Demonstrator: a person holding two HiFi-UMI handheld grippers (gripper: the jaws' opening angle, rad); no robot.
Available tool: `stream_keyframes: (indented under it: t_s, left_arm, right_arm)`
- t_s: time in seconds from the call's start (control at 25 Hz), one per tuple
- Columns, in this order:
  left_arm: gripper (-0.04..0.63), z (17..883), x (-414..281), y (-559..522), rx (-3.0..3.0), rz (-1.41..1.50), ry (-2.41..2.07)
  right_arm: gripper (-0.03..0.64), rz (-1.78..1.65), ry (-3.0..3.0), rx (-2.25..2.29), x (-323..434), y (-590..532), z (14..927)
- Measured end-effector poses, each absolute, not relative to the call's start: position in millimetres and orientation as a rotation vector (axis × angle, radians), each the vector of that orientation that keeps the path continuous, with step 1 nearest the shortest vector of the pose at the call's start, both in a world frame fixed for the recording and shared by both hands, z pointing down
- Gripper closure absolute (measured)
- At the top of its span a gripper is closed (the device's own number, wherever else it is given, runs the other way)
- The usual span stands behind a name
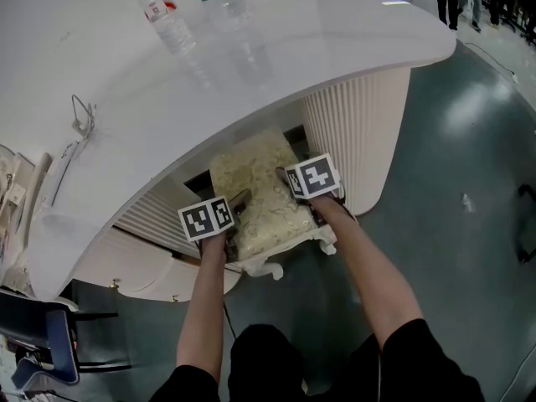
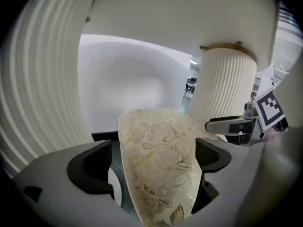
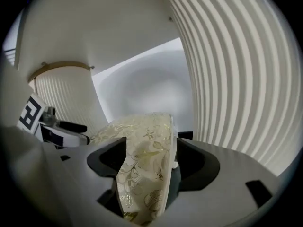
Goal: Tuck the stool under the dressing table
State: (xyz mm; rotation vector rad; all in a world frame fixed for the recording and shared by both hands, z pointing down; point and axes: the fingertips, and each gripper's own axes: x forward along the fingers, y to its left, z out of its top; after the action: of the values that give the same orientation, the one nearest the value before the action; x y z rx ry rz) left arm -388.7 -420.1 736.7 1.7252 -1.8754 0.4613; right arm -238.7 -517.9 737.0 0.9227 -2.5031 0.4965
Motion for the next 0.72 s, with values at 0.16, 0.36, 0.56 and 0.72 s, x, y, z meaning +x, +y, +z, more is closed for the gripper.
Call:
stream_keyframes:
  t_s: [0.16, 0.36, 0.56, 0.72]
  left_arm:
    - [0.037, 697, -362, -417, 1.877, 0.619, -1.995]
    - [0.068, 669, -322, -417, 2.049, 0.640, -2.029]
    - [0.380, 654, -307, -409, 2.138, 0.630, -2.152]
    - [0.589, 645, -285, -408, 2.219, 0.677, -2.199]
  right_arm:
    - [0.285, 0.235, -2.575, 0.929, -238, -504, 712]
    - [0.287, -0.001, -2.763, 0.905, -241, -473, 667]
    - [0.609, -0.127, -2.855, 1.047, -215, -457, 638]
    - [0.611, -0.150, -2.859, 1.090, -199, -454, 633]
